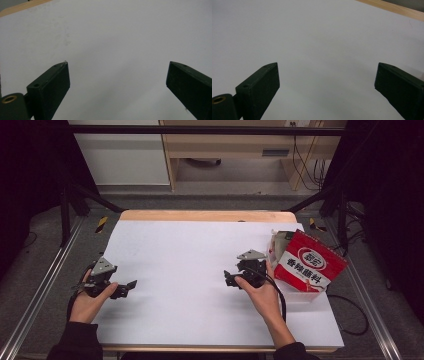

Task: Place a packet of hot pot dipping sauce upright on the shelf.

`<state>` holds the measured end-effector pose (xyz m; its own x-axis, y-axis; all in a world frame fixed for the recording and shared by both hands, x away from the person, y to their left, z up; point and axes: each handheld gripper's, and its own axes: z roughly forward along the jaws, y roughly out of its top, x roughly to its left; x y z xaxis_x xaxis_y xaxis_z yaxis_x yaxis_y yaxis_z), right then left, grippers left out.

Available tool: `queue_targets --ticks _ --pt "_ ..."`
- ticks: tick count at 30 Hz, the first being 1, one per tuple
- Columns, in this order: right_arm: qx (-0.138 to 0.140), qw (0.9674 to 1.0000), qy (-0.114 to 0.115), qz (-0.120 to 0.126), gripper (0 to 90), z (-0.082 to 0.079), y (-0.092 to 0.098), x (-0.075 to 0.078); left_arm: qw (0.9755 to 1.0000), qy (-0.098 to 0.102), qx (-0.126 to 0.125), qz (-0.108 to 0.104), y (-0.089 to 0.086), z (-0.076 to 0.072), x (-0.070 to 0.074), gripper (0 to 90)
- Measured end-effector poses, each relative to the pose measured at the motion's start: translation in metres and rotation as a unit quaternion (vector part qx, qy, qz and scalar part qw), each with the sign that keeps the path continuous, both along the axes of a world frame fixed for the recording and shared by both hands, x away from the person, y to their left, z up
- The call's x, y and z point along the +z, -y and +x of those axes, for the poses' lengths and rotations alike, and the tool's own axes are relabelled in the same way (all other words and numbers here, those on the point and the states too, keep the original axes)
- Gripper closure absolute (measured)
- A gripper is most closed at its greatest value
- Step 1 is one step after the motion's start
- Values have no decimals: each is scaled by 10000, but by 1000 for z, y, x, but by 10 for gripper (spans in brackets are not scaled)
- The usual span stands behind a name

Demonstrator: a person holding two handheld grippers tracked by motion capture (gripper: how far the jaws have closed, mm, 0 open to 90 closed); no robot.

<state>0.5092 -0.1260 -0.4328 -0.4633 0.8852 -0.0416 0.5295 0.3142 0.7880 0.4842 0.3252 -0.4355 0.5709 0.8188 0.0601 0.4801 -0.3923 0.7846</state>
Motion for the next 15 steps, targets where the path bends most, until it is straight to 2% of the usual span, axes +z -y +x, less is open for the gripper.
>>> queue_targets --ticks 15 --pt "-208 9993 32 303 75 18 -8 -11 9999 -65 25 81 -1 2 -5 52"
